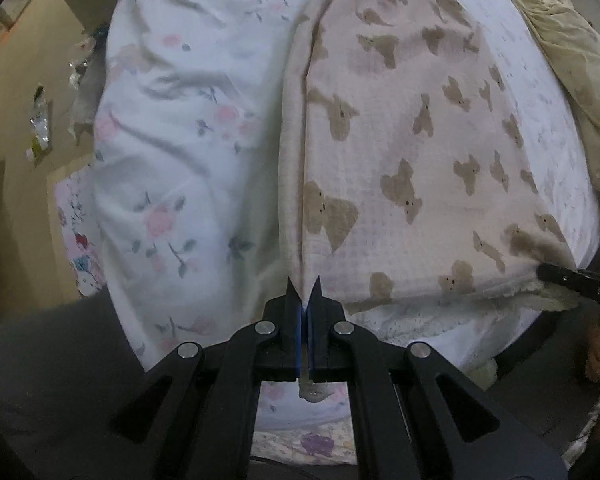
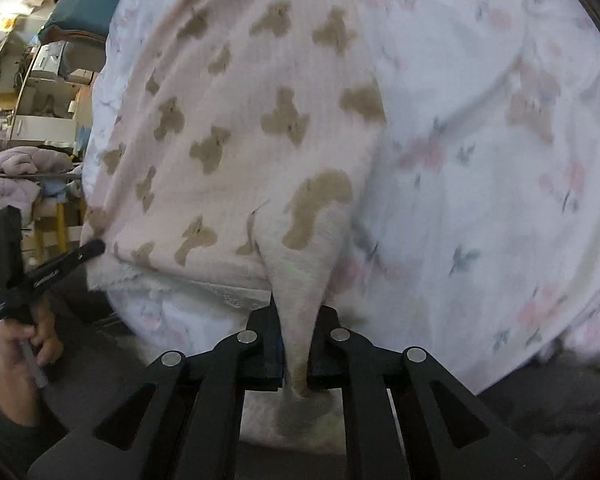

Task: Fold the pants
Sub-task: 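Open both grippers and release the folded shorts onto the sheet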

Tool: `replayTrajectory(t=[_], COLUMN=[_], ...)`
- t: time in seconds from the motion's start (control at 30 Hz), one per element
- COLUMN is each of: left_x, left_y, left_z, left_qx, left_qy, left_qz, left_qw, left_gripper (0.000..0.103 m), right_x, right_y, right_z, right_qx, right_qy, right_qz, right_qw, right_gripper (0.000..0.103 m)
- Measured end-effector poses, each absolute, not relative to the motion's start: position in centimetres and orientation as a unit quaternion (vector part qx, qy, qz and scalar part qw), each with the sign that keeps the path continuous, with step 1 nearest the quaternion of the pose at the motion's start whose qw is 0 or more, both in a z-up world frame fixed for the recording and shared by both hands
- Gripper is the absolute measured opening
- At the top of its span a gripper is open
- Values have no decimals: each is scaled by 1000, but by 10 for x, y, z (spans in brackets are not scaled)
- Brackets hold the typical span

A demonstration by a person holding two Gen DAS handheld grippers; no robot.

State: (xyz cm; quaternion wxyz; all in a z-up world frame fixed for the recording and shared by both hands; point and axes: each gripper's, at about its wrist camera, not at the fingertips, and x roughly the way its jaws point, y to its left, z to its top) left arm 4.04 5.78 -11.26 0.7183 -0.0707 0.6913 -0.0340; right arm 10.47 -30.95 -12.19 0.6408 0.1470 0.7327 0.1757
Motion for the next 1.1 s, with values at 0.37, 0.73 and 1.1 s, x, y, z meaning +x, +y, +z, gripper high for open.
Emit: replayTrajectory(t=[0.37, 0.73, 1.1], left_x=[43, 42, 32], left_y=[65, 69, 58], left_z=[-124, -122, -131], left_qx=[-70, -74, -44], left_qy=[696, 691, 726], left_qz=[-16, -20, -43], left_qw=[715, 719, 685], left_gripper=[2, 2, 2], right_x=[97, 80, 81], right_y=[-316, -267, -294], right_z=[-151, -127, -146], right_qx=[174, 135, 40], right_qy=[744, 746, 853], right_qz=[131, 248, 158], right_qw=[632, 603, 496], right_gripper=[73, 7, 58])
